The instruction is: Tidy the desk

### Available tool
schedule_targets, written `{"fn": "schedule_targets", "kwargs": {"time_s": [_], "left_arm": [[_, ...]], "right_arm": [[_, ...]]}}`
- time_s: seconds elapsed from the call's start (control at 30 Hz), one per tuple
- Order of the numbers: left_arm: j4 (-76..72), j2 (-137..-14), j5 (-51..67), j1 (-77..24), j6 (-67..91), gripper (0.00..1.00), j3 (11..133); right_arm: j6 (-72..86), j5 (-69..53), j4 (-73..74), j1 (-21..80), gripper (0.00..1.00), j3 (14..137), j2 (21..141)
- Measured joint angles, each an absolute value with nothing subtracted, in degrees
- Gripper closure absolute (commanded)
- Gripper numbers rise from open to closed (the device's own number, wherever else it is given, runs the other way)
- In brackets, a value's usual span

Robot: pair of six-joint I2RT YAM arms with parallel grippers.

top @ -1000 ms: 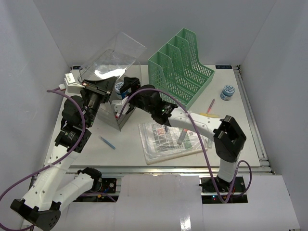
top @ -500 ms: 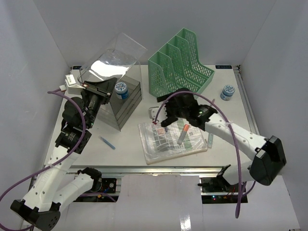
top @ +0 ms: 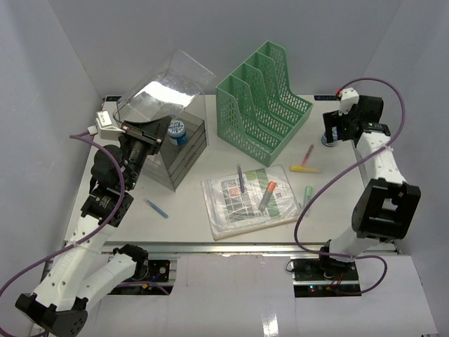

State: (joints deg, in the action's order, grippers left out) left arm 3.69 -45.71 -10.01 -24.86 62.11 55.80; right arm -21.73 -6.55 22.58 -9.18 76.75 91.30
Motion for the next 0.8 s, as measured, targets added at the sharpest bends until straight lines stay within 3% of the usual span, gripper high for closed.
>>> {"fn": "schedule_targets", "kwargs": {"time_s": [0.37,0.8], "left_arm": [[4.5,-44.6,-9.8,-24.9,61.9,0.91,55.3],[4.9,-43.6,-9.8,-24.9,62.1,0.91,54.1]], "right_arm": [[-1.8,2.0,29.9,-10.8,0.1,96.2,114.1],[1.3,1.2,33.6,-10.1,0.1,111.8,127.5]]}}
